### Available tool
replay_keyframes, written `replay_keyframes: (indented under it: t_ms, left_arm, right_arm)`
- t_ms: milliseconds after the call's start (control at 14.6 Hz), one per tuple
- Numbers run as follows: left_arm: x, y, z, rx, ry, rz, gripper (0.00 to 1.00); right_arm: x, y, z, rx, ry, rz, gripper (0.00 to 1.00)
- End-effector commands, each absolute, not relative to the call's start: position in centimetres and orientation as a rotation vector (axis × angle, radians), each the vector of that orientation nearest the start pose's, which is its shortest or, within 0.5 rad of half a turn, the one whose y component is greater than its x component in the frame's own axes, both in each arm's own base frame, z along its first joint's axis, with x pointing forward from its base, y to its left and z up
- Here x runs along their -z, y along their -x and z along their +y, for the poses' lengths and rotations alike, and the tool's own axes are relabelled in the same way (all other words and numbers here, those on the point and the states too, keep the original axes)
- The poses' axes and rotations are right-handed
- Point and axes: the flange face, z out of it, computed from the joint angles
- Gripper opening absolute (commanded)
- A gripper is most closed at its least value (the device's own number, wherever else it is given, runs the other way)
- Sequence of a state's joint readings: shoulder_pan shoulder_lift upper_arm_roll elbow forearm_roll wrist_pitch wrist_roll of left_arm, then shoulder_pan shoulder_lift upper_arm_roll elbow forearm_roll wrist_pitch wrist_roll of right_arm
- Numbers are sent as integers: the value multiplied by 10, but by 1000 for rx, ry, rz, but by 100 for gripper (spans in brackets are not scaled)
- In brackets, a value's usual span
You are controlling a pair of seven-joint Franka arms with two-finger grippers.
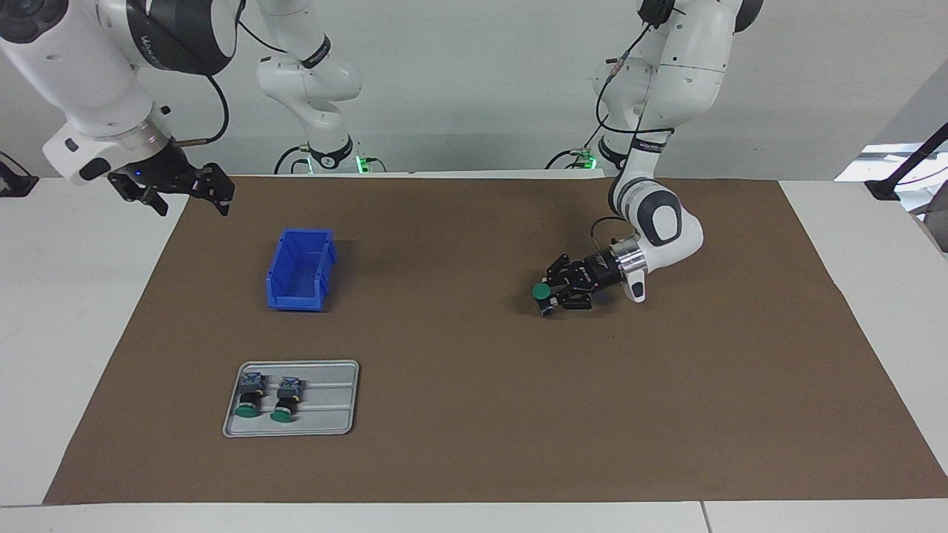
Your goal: Place and press button with both arms
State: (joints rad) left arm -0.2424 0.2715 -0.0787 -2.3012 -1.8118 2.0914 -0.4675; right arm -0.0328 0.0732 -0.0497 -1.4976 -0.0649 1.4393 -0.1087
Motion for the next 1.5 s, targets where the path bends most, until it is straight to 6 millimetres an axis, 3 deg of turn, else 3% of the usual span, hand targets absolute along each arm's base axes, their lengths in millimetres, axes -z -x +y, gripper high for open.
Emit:
replay_keyframes:
  t_ms: [0, 752, 1025, 1162, 1367, 1436]
  left_arm:
    - [-233, -477, -210, 880, -1329, 1418, 2]
    - [-230, -476, -213, 866, -1338, 1437, 8]
    - [-230, -477, -208, 853, -1334, 1448, 31]
    - [-230, -480, -203, 844, -1324, 1458, 34]
    - [-231, -480, -203, 845, -1324, 1459, 48]
    - [-231, -480, -203, 846, -1323, 1461, 58]
  right_arm:
    - [-608, -553, -54, -224, 3170, -46, 100]
    - [-608, -553, -54, -224, 3170, -46, 100]
    - [-608, -553, -54, -224, 3170, -46, 100]
    - [-608, -553, -54, -224, 3170, -46, 100]
    - [-608, -553, -54, -224, 3170, -46, 100]
    - [-608, -553, -53, -224, 3170, -48, 100]
